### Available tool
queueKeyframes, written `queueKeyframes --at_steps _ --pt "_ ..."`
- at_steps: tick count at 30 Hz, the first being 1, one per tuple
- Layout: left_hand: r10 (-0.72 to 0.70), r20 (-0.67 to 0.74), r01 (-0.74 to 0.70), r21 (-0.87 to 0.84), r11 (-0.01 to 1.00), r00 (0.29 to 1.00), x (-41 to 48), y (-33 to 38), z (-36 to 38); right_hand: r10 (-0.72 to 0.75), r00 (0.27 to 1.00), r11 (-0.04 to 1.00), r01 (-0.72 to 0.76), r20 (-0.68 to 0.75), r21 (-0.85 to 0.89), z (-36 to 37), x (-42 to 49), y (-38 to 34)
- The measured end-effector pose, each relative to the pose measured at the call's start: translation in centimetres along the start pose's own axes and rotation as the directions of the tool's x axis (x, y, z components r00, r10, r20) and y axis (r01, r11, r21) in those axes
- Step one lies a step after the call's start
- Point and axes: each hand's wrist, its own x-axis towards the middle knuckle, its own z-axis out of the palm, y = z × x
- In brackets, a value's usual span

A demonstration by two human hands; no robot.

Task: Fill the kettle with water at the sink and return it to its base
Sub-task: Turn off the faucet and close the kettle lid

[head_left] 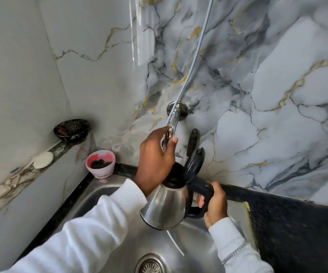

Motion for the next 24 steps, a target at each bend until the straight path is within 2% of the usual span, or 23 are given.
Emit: queueKeyframes --at_steps 1,3,5,6,11,15,20,24 --pt "0.125 0.049 -0.121 -0.071 0.990 0.991 -1.0 1.0 -0.4 -0.007 1.000 1.000 0.007 -0.012 -0.013 -0.4 -0.5 -0.4" --pt "0.357 0.239 -0.328 -0.154 0.932 0.903 -2.9 2.4 -0.9 -0.035 0.999 0.998 0.033 -0.034 -0.051 -1.3 -1.8 -0.9" --pt "0.444 0.397 -0.426 -0.139 0.894 0.803 -4.3 3.2 -1.3 -0.072 0.996 0.995 0.069 -0.044 -0.071 -2.3 -3.4 -1.6" --pt "0.451 0.408 -0.445 -0.115 0.888 0.794 -4.9 3.6 -1.8 -0.085 0.995 0.994 0.081 -0.052 -0.070 -2.8 -4.4 -2.2" --pt "0.346 0.321 -0.346 -0.060 0.937 0.882 -8.5 4.3 -4.1 -0.115 0.988 0.991 0.106 -0.105 -0.086 -5.2 -8.9 -5.8" --pt "0.312 0.430 -0.363 0.041 0.931 0.847 -12.3 4.6 -4.9 -0.149 0.977 0.987 0.138 -0.152 -0.081 -6.6 -11.8 -7.8" --pt "0.304 0.470 -0.399 0.113 0.910 0.828 -14.3 6.2 -5.6 -0.177 0.967 0.983 0.164 -0.184 -0.085 -7.8 -14.4 -9.5" --pt "0.291 0.468 -0.323 -0.013 0.946 0.835 -16.3 6.8 -5.5 -0.176 0.967 0.984 0.165 -0.184 -0.074 -9.0 -15.8 -9.9"
